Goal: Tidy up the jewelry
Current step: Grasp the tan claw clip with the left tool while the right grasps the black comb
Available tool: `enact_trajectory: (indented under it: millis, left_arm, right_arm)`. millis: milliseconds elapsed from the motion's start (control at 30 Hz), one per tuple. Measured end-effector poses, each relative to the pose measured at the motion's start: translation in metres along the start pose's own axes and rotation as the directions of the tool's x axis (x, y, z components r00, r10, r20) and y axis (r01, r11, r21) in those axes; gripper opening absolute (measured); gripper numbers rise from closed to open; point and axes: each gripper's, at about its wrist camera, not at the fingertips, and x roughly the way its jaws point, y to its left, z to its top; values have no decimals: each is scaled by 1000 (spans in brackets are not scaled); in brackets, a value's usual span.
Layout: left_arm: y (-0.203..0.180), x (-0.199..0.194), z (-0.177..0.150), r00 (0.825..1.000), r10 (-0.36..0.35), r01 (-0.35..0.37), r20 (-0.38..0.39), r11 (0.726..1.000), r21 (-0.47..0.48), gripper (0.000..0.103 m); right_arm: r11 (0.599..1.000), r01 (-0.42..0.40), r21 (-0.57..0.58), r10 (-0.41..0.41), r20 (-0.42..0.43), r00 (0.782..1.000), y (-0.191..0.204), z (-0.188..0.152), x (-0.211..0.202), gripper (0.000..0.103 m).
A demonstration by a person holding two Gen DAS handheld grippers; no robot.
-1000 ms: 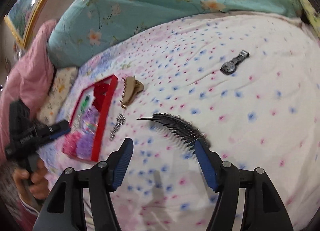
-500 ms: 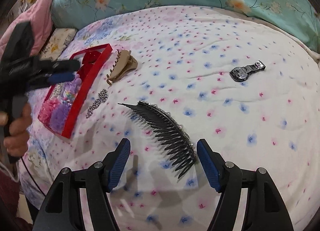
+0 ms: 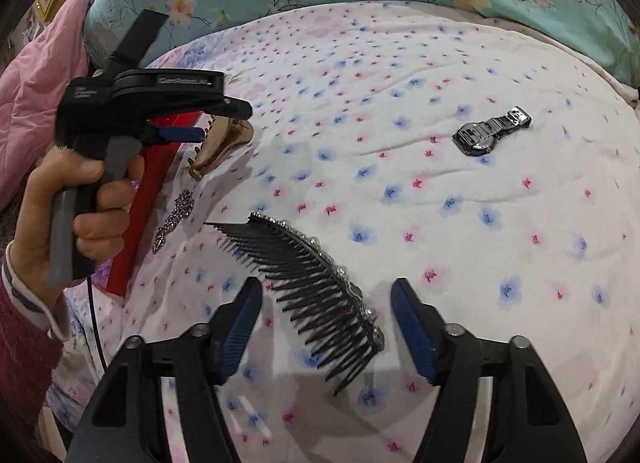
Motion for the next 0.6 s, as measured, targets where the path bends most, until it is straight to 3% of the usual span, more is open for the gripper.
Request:
enact_trajectory:
  millis: [67,167,200,267,400,600]
  left_arm:
    - [0,4,1,1000,6,-6,-3,1000,17,49]
    - [-1,2,-3,1000,-4,4,12,999,50,49]
    - [-2,1,-5,1000,-9,8,14,998,56,49]
    - [-2,-4,-10,999,-34,33,14,998,58,49]
    - [-2,-23,-29,996,-83,81,23,994,74,49]
    - [1,-66,-53,989,-134,127,70,988,90,49]
  right_arm:
    - [1000,3,0,-3,-6,1000,0,1,3,45]
    - [1000,12,-3,-12,-3,1000,0,0,4,39]
    - [1000,12,-2,-12,2,1000,0,0,3,22]
    - [1000,11,5,-11,1,1000,-1,1,2,10]
    - [1000,-9,18,9,3,1000,0,-1,0,10]
    - [992,-104,68,103,16,995,4,-5,-9,10]
